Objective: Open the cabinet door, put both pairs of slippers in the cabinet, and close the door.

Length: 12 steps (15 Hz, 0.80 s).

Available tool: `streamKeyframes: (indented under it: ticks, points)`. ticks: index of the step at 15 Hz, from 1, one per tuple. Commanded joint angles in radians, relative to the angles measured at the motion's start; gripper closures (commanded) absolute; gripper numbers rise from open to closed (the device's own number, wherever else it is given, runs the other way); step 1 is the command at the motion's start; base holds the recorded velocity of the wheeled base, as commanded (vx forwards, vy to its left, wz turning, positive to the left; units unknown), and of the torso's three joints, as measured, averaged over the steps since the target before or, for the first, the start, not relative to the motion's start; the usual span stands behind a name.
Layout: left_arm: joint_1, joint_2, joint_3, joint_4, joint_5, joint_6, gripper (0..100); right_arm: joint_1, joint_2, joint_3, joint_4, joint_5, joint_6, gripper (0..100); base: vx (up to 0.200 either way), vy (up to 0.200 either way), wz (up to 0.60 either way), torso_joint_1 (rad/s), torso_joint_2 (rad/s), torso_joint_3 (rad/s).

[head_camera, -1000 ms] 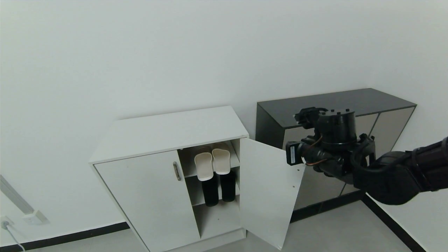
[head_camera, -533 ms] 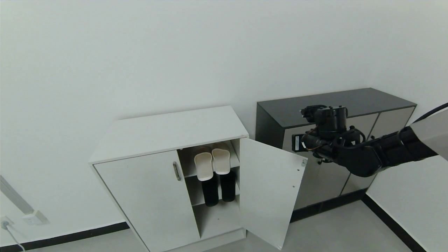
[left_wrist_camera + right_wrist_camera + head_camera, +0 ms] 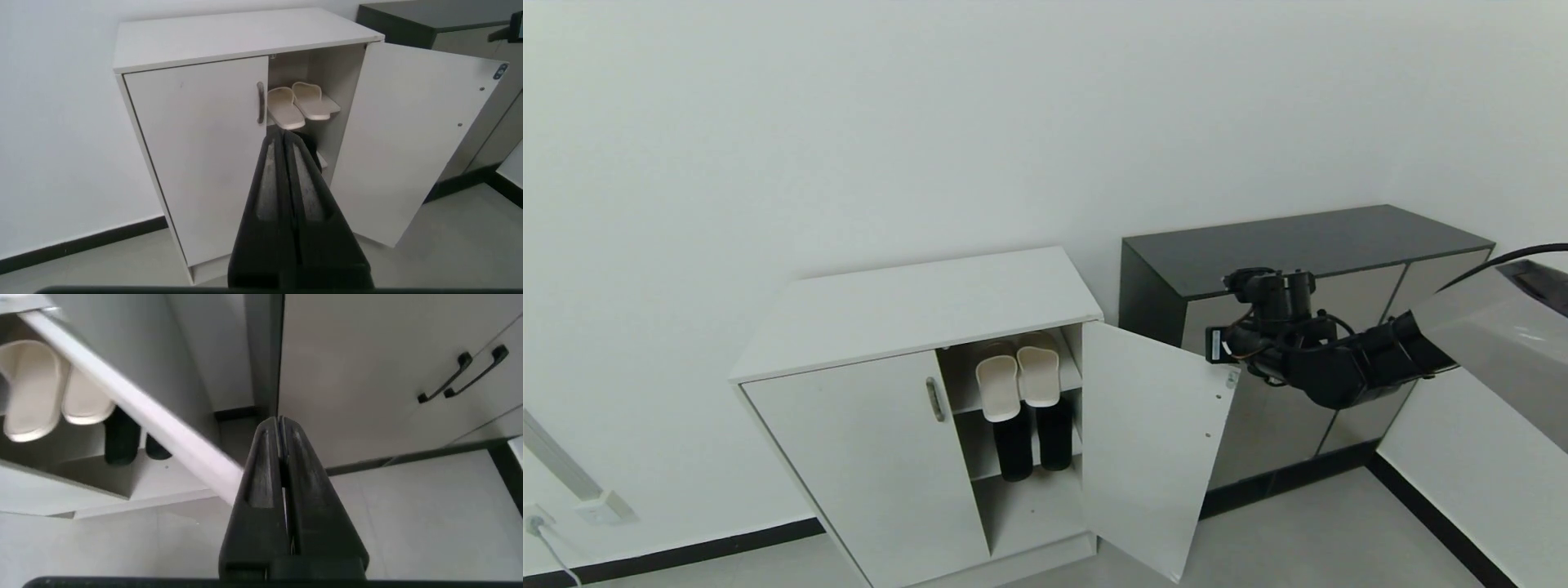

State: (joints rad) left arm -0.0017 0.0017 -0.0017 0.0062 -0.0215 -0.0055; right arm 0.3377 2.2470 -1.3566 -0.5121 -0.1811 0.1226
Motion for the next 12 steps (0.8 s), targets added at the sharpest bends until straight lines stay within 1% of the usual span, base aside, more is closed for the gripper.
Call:
streamKeyframes:
  ticks: [1, 7, 9, 12]
  points:
    - [-0.001, 0.0, 0.0, 0.0, 0.0, -0.001, 100, -0.011, 0.052, -0.027, 0.0, 0.0, 0.0, 100, 0.0, 0.0, 0.0, 0.0, 0.0, 0.0]
    - [-0.001, 0.0, 0.0, 0.0, 0.0, -0.001, 100, -0.009, 0.066, -0.015, 0.0, 0.014, 0.003, 100, 0.0, 0.0, 0.0, 0.0, 0.0, 0.0]
    - [0.0, 0.0, 0.0, 0.0, 0.0, -0.001, 100, 0.001, 0.048, 0.024, 0.0, 0.014, 0.005, 100, 0.0, 0.0, 0.0, 0.0, 0.0, 0.0]
    - [-0.001, 0.0, 0.0, 0.0, 0.0, -0.001, 100, 0.04, -0.017, 0.113, -0.006, 0.029, 0.049, 100, 0.0, 0.0, 0.0, 0.0, 0.0, 0.0]
